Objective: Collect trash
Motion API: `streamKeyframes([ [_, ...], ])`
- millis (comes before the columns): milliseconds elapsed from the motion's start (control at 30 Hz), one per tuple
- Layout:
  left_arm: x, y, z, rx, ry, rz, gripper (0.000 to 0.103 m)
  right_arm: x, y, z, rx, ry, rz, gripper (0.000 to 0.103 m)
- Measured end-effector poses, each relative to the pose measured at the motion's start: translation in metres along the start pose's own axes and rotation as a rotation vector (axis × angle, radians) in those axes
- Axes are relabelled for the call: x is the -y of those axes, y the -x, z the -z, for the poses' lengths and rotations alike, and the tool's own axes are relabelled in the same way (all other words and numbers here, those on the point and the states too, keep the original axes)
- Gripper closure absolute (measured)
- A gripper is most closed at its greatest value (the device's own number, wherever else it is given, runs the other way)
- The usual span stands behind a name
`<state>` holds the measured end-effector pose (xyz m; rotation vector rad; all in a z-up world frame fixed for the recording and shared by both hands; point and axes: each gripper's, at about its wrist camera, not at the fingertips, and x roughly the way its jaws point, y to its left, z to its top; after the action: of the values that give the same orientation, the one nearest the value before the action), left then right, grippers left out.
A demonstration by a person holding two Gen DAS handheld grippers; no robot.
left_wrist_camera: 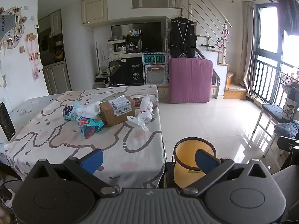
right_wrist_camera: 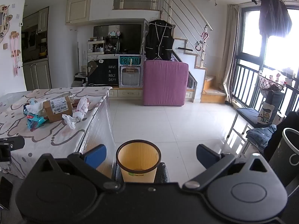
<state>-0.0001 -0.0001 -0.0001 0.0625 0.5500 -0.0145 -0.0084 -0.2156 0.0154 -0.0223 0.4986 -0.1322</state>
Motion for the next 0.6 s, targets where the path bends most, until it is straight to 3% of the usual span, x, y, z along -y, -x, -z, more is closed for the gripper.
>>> streamKeyframes([
  [600,-0.0001,0.0,0.0,-0.002,0.001,0.002,0.0,-0.0005,-0.0003,0.0,0.0,0.002,0.002,0.0],
])
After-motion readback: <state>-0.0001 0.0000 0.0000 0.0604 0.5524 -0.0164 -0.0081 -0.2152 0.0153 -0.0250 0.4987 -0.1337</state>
